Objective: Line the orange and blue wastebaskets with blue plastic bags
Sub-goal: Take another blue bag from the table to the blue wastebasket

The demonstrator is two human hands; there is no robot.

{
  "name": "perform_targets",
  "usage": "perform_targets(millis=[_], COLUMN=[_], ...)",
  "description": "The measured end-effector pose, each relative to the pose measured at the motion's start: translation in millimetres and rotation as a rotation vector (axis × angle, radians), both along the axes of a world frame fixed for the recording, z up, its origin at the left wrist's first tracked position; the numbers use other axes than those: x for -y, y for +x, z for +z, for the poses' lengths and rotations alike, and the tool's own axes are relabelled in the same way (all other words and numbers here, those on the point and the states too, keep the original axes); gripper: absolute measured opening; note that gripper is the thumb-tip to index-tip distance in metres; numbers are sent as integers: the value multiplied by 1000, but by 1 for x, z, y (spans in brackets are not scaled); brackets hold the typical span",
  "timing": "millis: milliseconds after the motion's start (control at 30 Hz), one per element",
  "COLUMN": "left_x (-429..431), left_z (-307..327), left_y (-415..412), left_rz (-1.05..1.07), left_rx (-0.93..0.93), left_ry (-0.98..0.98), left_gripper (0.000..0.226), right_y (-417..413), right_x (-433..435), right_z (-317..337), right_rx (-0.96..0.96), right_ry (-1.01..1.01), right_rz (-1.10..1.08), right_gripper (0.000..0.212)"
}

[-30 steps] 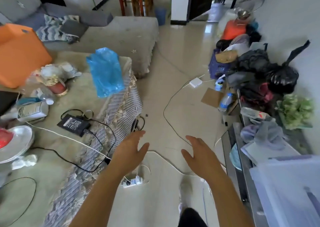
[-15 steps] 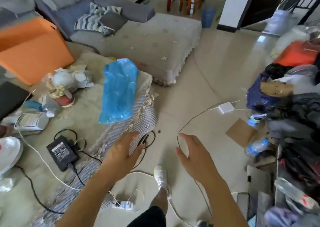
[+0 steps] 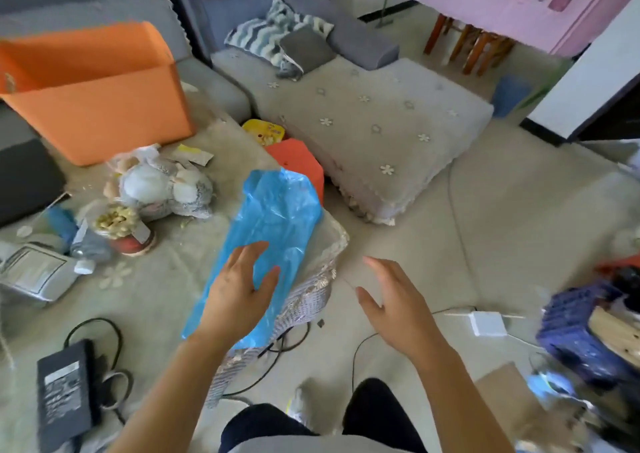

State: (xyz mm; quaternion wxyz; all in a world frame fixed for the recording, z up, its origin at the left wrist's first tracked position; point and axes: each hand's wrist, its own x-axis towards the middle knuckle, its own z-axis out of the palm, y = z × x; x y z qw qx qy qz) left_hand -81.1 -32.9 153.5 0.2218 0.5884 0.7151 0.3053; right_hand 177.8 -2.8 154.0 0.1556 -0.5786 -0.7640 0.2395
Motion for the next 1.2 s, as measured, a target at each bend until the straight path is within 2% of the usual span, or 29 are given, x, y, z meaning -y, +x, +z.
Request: perform_targets(millis=[200,367,500,633,733,867,967,1033,1100,1200], left_x=[-44,-58,-67,-86,-100,-113,-113,-111,-110,-113], left_z=[-25,-69,-90,-107,-128,-158,-165,-166,-166,-163], left_y=[-15,-4,27,60,79,93,96,98,98,91], left_rz=[255,586,828,987,1113,1118,1127,1132,1115,1141], left_rx=[-22,3,13,13,61,93,82,65,41,61], left_ry=[-62,-209,-348,-399,-431,-575,-605,-594,-606,-626], left_gripper=[43,41,38,43,50,63,61,59,59,56], right_y=[-36,-89,-129,-158,-181,-211,-216,-206,-192,-172], right_x=[-117,-214,-265,-297,-314,-328,-332,-330,-327,-329], right_z=[-26,-67,-93,-121,-133,-149,-159,-164,-167,-169], right_rx=[22,91,207,312,460,583,645,696,693,612], right_ry=[-50,-98,-106,27,129,156,68,79,116,156], right_rz=[324,767,1106,1402,1599,1657,1624,1632,1620,1552], right_gripper=[54,62,84,115,141,160,164,167,163,145])
